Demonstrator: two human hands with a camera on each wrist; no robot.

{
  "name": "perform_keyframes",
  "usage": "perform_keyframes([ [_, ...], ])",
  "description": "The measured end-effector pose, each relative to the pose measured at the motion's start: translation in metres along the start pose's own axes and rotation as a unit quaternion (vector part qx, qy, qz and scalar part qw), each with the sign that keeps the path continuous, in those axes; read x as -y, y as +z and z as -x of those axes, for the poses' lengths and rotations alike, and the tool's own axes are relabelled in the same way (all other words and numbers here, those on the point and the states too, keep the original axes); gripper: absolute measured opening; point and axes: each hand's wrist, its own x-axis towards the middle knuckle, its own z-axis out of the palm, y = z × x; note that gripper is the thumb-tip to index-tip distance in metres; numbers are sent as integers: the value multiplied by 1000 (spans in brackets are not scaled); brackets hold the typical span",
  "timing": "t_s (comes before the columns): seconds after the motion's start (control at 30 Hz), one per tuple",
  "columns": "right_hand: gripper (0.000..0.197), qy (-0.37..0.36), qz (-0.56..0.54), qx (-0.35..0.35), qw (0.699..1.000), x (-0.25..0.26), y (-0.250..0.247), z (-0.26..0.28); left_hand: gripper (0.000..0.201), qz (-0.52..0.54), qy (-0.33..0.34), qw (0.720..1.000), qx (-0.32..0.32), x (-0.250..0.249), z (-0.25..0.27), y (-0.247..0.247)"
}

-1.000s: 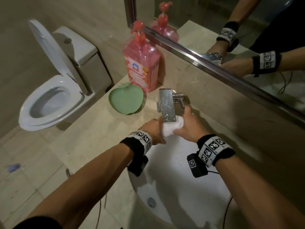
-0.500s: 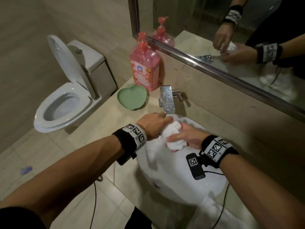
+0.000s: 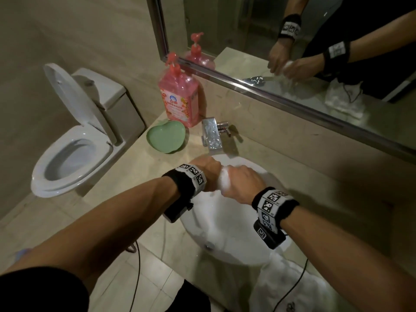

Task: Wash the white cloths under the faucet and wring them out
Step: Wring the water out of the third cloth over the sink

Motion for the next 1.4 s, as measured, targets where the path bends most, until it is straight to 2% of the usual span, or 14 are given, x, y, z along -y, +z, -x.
perform_keyframes([
  [0.07, 24, -10, 44, -2, 999, 0, 13, -2, 17, 1, 3, 1000, 19, -7, -10, 16],
  [0.2, 24, -19, 89, 16, 996, -5, 34, -8, 13, 5, -65, 993, 93, -26, -19, 38],
  [0.3, 45, -44, 99, 18, 994, -9, 43, -7, 4, 131, -16, 982, 132, -8, -28, 41],
  [0.4, 54, -58, 11, 14, 998, -15, 36, -7, 14, 239, -16, 958, 157, 10, -20, 31],
  [0.47, 52, -42, -64, 29, 997, -22, 25, -9, 43, 258, 13, 959, 117, 15, -15, 26],
  [0.57, 49, 32, -203, 83, 975, -30, 4, -14, 81, 214, 48, 974, -54, 24, 0, 16],
  [0.7, 37, 149, -454, 116, 871, -32, -19, -16, 61, 127, 112, 957, -236, 25, 26, 2],
  [0.8, 36, 156, -511, 161, 830, -27, -31, -11, 85, 52, 110, 960, -251, 19, 39, 6],
  [0.87, 34, 146, -534, 191, 811, -20, -35, -7, 89, 28, 83, 964, -251, 16, 42, 6],
  [1.0, 35, 134, -557, 224, 788, -2, -34, 5, 38, 28, 63, 960, -270, 20, 45, -2],
  [1.07, 48, 133, -537, 236, 799, 3, -30, 10, 27, 2, 82, 968, -238, 22, 48, 0],
  [1.13, 53, 128, -493, 231, 829, 9, -23, 16, 23, -7, 97, 976, -194, 22, 51, 2],
  [1.27, 39, 117, -374, 144, 909, 15, 0, 24, 28, 42, 86, 991, -97, 18, 48, 15],
  [1.4, 27, 64, -171, 102, 978, 17, 30, 26, 19, 57, 84, 995, 2, 7, 32, 38],
])
